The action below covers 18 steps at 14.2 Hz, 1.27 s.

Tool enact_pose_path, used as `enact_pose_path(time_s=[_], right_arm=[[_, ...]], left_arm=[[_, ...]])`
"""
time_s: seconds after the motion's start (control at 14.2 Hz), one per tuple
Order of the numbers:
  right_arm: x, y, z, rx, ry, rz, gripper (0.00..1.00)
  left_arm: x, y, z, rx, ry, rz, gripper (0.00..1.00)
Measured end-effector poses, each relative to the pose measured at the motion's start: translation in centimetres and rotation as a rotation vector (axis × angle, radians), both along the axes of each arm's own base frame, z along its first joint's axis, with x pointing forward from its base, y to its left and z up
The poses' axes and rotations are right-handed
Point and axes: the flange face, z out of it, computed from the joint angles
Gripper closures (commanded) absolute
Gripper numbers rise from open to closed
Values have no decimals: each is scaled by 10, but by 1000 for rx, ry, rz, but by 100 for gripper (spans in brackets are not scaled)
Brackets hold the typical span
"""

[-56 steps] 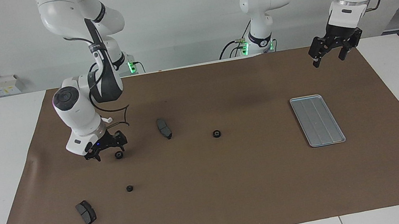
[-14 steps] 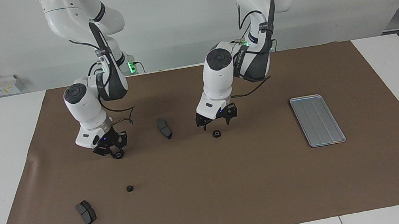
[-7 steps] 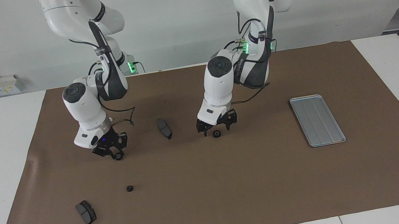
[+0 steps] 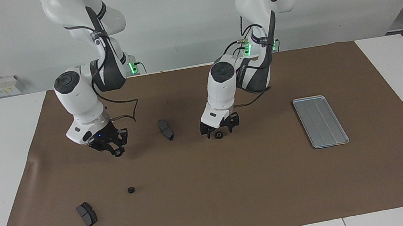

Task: Pick bearing gear from pile to tray
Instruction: 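Lift the bearing with the left gripper while the right gripper reaches another bearing, then grasp the second black bearing gear with the right gripper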

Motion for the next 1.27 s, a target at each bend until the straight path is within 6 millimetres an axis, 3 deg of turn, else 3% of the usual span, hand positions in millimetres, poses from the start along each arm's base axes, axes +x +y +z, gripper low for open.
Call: enact_pose_path(time_s=[0.21, 0.56, 1.06, 1.27], right_arm=[[2, 5, 8, 4, -4, -14, 100], [0, 19, 8, 10, -2, -36, 100], [1, 19, 9, 10, -3, -38, 100], [1, 22, 11, 12, -7, -44, 100]], left_arm=[[-5, 0, -9, 1, 2, -4, 0], [-10, -1, -13, 6, 5, -12, 20], [-10, -1, -12, 5, 2, -14, 57], [-10, -1, -12, 5, 0, -15, 66]])
